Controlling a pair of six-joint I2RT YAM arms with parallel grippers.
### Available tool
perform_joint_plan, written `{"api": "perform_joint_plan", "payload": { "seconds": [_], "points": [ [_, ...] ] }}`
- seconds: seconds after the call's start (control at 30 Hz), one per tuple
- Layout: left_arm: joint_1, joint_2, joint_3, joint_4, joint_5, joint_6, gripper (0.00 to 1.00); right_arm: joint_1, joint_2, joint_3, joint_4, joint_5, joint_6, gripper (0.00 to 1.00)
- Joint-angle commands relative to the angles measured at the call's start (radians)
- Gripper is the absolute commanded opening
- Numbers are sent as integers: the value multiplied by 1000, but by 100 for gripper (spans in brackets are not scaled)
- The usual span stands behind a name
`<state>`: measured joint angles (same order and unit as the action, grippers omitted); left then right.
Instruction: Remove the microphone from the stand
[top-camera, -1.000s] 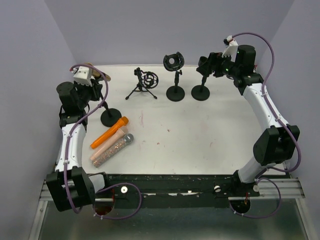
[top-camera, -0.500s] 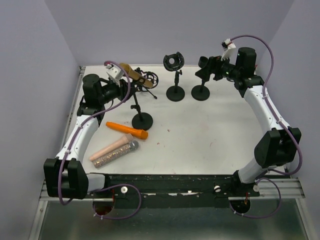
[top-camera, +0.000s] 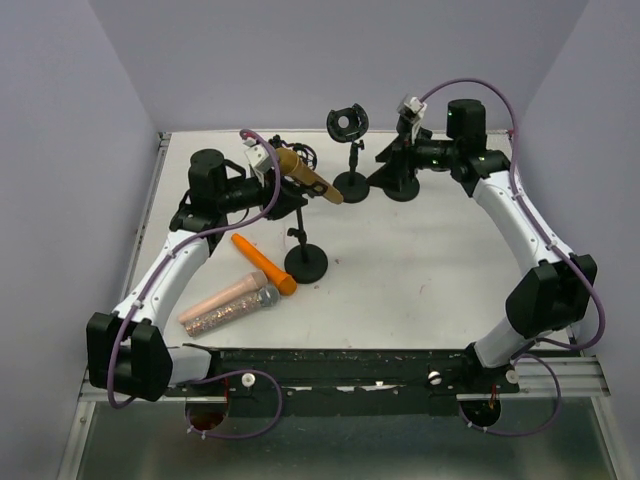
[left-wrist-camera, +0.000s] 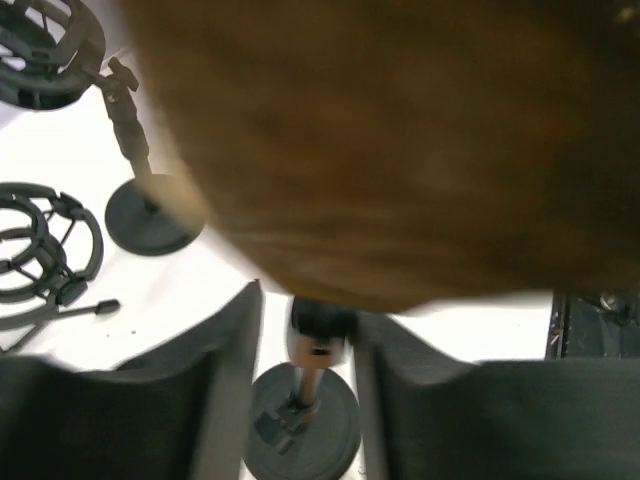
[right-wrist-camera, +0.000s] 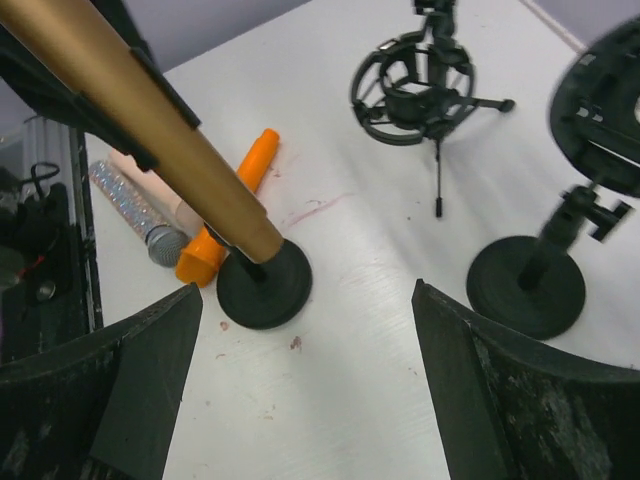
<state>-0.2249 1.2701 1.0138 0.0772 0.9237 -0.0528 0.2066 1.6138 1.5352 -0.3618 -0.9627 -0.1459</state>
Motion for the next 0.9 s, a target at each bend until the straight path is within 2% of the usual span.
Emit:
{"api": "perform_joint_plan", "payload": {
  "seconds": [0.0,0.13,0.37,0.67,0.87],
  "points": [
    [-10,-15,58,-66,58,25,57,91,-8,46,-143,-57,-227,93],
    [-8,-64,63,-146,17,85,71,148,15,74,-121,-67,-222,93],
    [-11,-167,72,-208,-13,117,84,212,106,149,-92,-102,-227,95],
    [-25,-127,190,-152,-54,64,84,284,233,345,-69,-183,-201,95],
    [-25,-109,230,-140,-80,67,82,316,256,405,-69,-209,-204,96]
  ]
}}
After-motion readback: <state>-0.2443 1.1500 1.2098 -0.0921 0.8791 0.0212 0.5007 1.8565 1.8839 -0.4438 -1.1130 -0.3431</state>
